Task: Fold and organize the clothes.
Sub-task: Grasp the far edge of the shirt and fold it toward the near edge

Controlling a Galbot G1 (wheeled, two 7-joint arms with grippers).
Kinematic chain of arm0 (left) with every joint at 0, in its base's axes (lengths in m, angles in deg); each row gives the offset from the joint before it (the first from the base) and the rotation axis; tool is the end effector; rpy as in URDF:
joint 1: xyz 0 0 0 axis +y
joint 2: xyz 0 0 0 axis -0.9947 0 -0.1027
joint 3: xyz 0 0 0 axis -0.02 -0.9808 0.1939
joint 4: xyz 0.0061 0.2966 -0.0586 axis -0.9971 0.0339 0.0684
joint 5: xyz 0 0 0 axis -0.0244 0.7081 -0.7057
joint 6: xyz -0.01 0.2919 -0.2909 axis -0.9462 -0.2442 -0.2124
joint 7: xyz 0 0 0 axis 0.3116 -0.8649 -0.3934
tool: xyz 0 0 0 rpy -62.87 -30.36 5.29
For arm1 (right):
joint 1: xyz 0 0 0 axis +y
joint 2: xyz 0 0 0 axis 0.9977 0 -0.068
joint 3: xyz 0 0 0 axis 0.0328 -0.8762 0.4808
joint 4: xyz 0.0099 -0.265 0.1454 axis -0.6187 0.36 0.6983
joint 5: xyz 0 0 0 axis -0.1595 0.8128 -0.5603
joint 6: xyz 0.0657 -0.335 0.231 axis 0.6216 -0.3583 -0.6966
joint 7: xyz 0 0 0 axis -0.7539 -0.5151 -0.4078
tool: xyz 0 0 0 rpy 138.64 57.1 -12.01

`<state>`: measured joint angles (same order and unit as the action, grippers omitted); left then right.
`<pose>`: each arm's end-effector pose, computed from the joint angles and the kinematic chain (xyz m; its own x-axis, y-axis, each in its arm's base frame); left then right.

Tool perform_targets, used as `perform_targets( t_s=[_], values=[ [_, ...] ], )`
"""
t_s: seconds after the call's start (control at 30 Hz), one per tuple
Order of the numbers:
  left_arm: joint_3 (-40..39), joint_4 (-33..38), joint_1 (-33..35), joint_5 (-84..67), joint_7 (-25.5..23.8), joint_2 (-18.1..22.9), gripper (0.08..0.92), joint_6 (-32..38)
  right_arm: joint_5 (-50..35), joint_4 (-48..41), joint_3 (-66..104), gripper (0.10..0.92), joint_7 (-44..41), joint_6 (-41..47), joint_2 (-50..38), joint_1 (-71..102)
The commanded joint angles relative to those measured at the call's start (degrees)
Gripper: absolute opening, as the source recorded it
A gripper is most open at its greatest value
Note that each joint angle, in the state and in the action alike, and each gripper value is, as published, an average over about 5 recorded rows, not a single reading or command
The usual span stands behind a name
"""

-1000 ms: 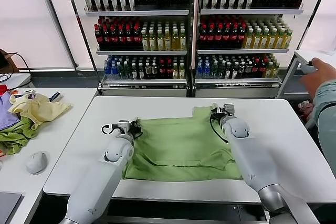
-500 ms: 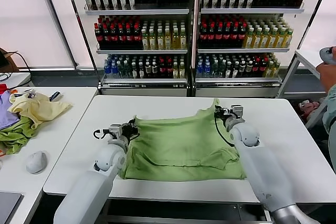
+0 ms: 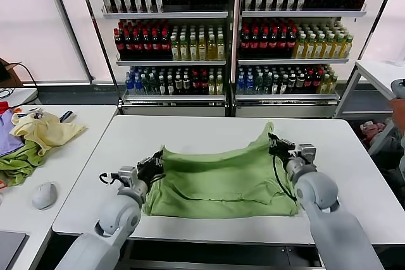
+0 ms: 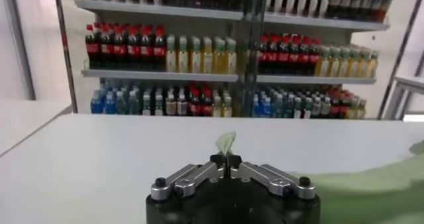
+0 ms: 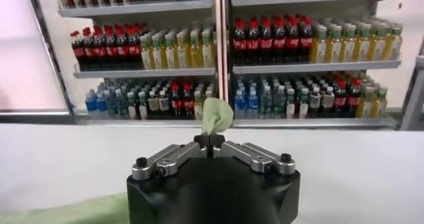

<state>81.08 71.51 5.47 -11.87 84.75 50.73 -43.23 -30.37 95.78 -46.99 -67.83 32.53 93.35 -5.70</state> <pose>0.3778 -0.0228 -0.2286 -0.9249 0.1903 0.3291 0.1806 0.9817 -0.0600 0.4021 -0.0506 -0.1795 -0.9527 -0.1399 0.2698 -0.1311 0.9901 0.0503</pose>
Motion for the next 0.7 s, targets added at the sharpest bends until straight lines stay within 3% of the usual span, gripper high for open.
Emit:
perform_targets(
  t_s=[0.03,0.3,0.7],
  values=[
    [0.8,6.1,9.0,0.2,-0.2,-3.1,0.091,0.0,1.3,9.5,6.0,0.115,0.2,0.3,-0.8,12.3],
    [0.1,2.4,8.9,4.6,-1.2,-2.3,0.114,-1.4,5.9,5.5,4.1,0.135,0.9,1.6,1.3,13.2],
    [2.0,4.8,10.5,8.7,-0.1,0.2,0.445,-0.1,10.0,7.2,2.2,0.464,-0.3,-2.7,2.7,14.5]
  ],
)
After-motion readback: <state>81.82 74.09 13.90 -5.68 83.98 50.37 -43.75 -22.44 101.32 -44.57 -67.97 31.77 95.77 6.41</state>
